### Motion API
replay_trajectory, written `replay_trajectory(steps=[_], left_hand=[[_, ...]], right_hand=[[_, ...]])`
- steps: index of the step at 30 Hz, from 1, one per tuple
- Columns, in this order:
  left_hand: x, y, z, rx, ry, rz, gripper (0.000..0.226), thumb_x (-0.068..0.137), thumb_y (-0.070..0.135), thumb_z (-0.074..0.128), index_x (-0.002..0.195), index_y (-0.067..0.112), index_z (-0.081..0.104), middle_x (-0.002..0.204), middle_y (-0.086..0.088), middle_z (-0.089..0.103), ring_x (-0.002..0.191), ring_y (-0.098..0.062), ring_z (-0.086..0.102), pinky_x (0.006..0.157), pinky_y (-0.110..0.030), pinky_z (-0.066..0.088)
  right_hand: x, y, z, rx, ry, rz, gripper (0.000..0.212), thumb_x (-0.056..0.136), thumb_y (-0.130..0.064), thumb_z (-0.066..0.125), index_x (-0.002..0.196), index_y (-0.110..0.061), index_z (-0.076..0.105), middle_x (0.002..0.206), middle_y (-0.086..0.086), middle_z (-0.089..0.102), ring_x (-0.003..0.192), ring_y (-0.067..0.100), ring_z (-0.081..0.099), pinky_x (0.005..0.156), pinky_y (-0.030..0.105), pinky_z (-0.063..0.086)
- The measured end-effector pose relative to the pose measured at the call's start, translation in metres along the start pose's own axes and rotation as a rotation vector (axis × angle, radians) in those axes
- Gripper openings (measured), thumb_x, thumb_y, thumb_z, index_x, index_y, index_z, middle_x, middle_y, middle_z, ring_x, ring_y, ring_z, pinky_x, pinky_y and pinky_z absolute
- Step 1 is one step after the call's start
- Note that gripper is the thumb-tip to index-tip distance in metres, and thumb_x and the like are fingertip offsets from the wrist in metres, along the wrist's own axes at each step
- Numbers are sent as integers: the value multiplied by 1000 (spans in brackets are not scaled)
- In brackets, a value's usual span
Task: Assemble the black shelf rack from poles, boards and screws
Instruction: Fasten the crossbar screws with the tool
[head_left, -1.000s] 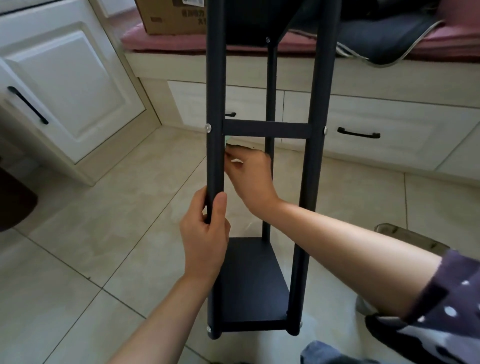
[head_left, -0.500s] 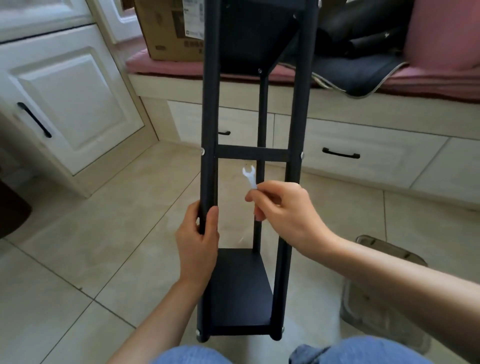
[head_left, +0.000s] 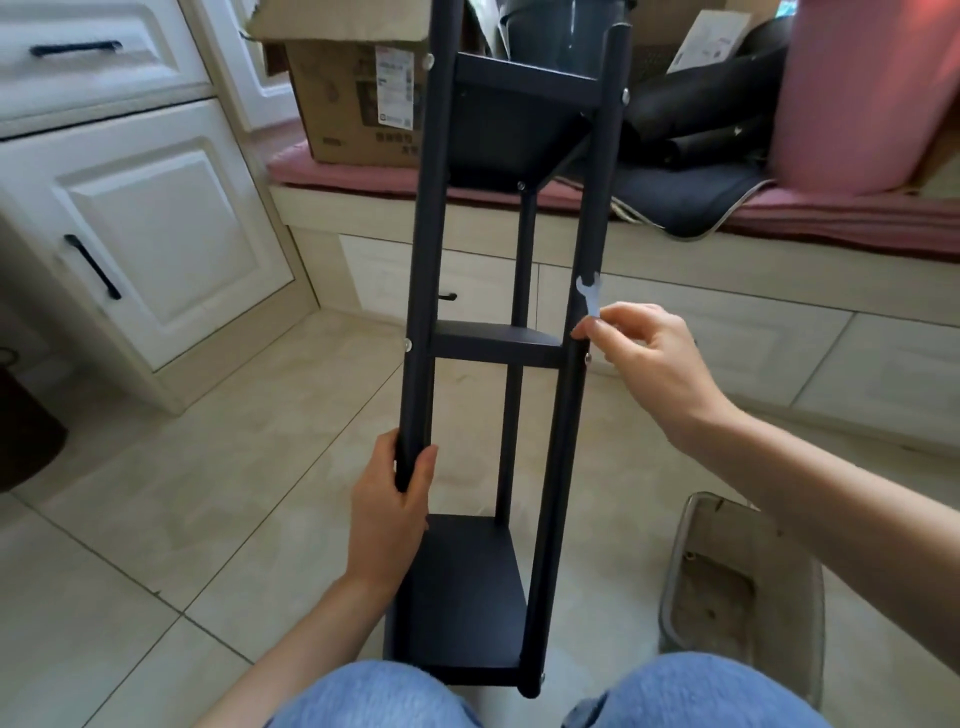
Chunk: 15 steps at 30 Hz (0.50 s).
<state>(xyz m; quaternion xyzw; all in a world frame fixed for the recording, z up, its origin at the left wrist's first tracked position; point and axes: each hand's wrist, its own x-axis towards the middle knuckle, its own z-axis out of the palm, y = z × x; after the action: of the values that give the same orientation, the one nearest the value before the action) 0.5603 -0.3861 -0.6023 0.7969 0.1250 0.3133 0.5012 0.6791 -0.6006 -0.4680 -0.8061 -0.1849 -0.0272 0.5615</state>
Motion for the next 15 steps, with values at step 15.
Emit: replay_trajectory(steps=[15], left_hand=[[9, -22, 11, 339, 74, 14, 26, 97, 50, 36, 106, 26, 44, 74, 19, 52, 60, -1, 55, 47, -13, 35]], right_hand=[[36, -15, 12, 331, -18, -61, 16, 101, -15, 52, 95, -14, 67, 98, 2, 67, 86, 16, 66, 77, 33, 60]])
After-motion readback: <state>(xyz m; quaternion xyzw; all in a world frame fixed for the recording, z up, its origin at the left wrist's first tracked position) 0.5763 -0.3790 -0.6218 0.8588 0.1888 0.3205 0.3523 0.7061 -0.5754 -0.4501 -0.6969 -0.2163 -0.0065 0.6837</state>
